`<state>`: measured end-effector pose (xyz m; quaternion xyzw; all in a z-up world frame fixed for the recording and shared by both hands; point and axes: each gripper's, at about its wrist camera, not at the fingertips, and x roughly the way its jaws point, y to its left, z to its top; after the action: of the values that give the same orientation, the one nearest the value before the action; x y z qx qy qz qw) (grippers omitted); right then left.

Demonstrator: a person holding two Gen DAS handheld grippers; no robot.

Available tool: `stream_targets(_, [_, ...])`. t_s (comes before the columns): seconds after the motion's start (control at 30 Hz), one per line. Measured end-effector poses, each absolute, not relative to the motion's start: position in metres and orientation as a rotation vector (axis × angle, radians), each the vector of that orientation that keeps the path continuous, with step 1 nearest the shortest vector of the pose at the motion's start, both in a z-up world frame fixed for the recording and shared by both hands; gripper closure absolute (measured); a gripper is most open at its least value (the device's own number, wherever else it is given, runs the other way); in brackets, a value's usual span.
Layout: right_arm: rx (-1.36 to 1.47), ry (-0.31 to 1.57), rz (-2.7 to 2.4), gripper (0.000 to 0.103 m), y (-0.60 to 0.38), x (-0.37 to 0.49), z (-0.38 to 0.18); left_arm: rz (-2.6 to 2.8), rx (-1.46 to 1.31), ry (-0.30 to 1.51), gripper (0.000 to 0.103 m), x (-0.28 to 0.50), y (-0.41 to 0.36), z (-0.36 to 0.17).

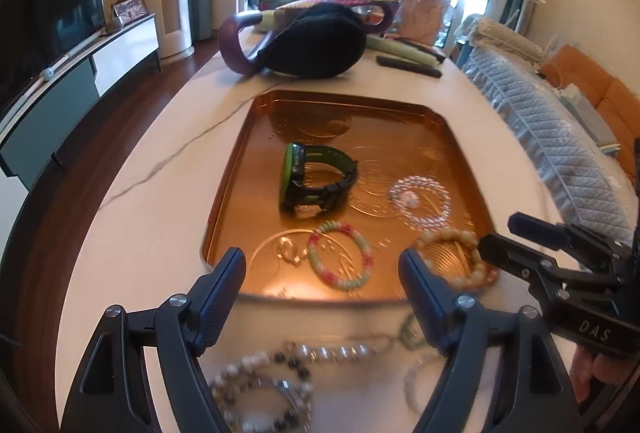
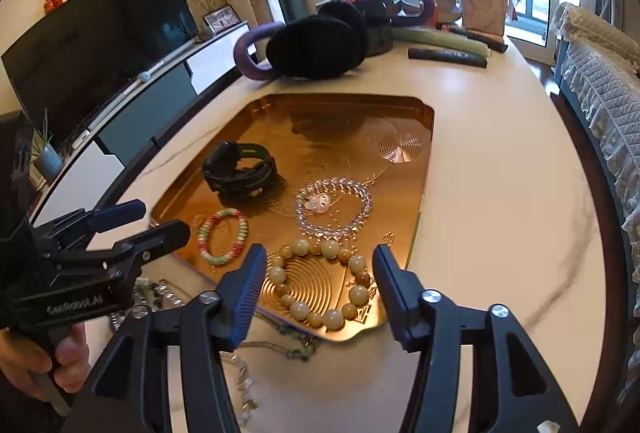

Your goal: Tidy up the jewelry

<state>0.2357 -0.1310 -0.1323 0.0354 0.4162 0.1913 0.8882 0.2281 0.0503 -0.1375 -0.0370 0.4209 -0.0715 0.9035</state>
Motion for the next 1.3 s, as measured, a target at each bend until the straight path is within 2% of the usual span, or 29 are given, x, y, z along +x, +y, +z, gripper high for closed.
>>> stream_targets(0.13, [0.090,0.830,0.421,0.036,-0.136,0.221,-0.117,-0.160,-0.057,0.833,0.024,0.210,0.050,-0.124])
stream_targets(0.2, [0.082,0.810,0.420,0.025,-0.139,0.211,-0.108,-0.157,-0.069,0.822,0.024,0.200,0.054,-0.118])
stream_targets(0.27, [0.066,0.787,0.416,0.020,-0.142,0.200,-0.104,-0.155,-0.090,0.823,0.024,0.192,0.058,-0.117])
stream_targets(0.47, [0.074,0.852,0.427,0.020,-0.150,0.175,-0.118,-0.165,-0.080,0.846,0.024,0.173,0.060,-0.129])
stream_targets(0.53, [0.069,0.862,0.453,0.026,-0.149,0.167,-0.122,-0.171,-0.081,0.844,0.024,0.164,0.063,-0.134])
stream_targets(0.57, [0.051,0.863,0.458,0.034,-0.146,0.162,-0.124,-0.171,-0.080,0.844,0.026,0.160,0.065,-0.137])
stream_targets(0.6, [0.041,0.867,0.465,0.042,-0.144,0.158,-0.127,-0.170,-0.072,0.850,0.033,0.159,0.067,-0.140])
stream_targets(0.63, [0.045,0.872,0.473,0.046,-0.142,0.157,-0.130,-0.178,-0.064,0.859,0.038,0.157,0.068,-0.143])
stream_targets(0.7, [0.072,0.890,0.491,0.064,-0.139,0.157,-0.137,-0.191,-0.052,0.877,0.056,0.156,0.069,-0.148])
stream_targets(0.77, [0.074,0.911,0.505,0.074,-0.133,0.158,-0.145,-0.207,-0.041,0.897,0.067,0.158,0.069,-0.153])
stream_targets(1.13, [-0.018,0.944,0.519,0.075,-0.106,0.165,-0.166,-0.236,-0.034,0.965,0.071,0.154,0.079,-0.173])
stream_targets(1.3, [-0.077,0.953,0.512,0.075,-0.094,0.167,-0.175,-0.258,-0.040,0.991,0.085,0.154,0.082,-0.179])
